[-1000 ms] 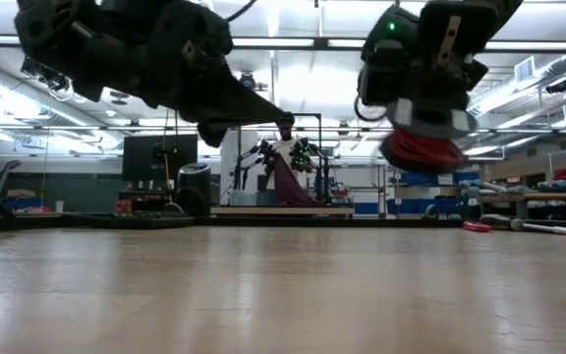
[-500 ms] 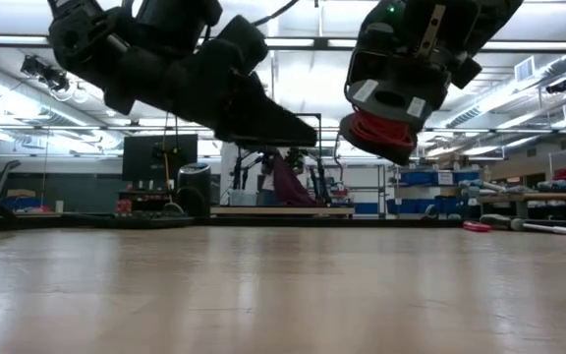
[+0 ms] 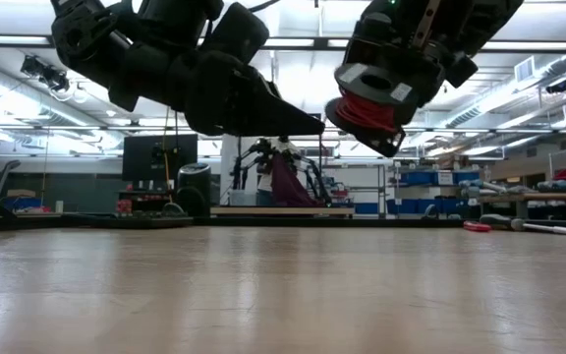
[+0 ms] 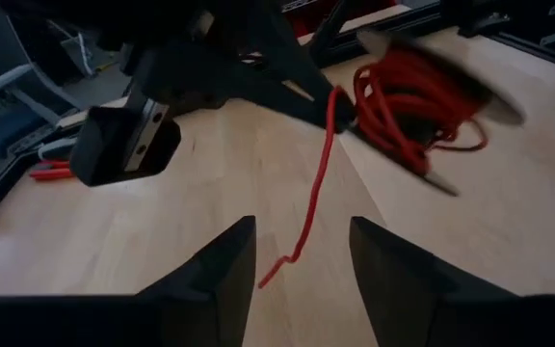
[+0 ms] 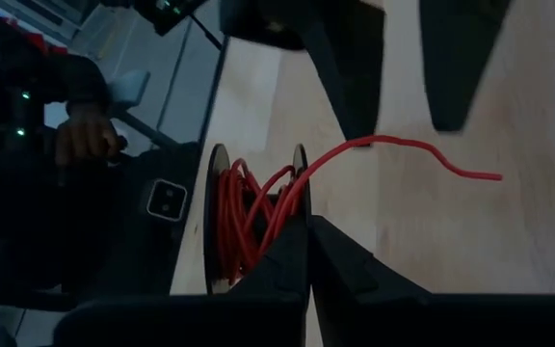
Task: Coil cords
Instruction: Coil the red wire onto the black spool
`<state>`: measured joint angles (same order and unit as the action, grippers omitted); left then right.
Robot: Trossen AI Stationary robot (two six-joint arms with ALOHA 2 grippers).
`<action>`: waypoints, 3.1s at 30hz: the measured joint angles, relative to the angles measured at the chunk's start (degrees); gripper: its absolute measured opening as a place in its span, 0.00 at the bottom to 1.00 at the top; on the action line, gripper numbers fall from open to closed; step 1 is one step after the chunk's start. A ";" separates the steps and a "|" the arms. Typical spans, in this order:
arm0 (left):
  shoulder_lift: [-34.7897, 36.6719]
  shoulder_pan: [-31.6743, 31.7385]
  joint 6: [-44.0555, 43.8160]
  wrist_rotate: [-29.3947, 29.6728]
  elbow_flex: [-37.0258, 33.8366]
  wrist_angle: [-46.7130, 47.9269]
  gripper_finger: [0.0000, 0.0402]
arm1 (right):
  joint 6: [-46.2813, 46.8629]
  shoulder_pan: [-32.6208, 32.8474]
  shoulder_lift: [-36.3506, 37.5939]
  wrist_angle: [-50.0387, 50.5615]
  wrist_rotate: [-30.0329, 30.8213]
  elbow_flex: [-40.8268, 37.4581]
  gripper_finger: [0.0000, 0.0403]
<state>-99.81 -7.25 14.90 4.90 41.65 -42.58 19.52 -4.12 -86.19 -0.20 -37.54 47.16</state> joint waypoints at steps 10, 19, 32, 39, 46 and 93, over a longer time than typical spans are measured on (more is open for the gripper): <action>0.00 -0.06 -2.03 3.80 -0.02 -0.79 0.33 | 0.38 0.00 0.00 -3.07 0.00 0.00 0.01; 0.02 -0.07 -7.46 4.95 -0.04 0.09 0.01 | 0.38 0.00 0.00 -2.70 0.04 0.00 0.01; 2.26 -0.04 -19.66 -3.05 -0.09 6.27 0.00 | -4.97 -1.51 0.00 8.99 8.75 0.02 0.01; 2.51 -0.04 -22.71 -4.88 -0.11 11.32 0.00 | -7.20 -2.54 0.02 5.27 12.15 0.02 0.01; 2.49 -0.04 -23.32 -2.02 -0.11 15.37 0.00 | -7.72 -3.15 0.04 3.13 9.00 0.02 0.01; -5.20 -2.10 -39.92 8.77 -0.09 2.76 0.00 | 5.90 5.57 -0.87 -2.67 41.57 0.02 0.00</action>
<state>-105.01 -9.35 -25.02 13.68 41.56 -39.82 25.42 1.45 -87.06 -2.87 4.03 47.18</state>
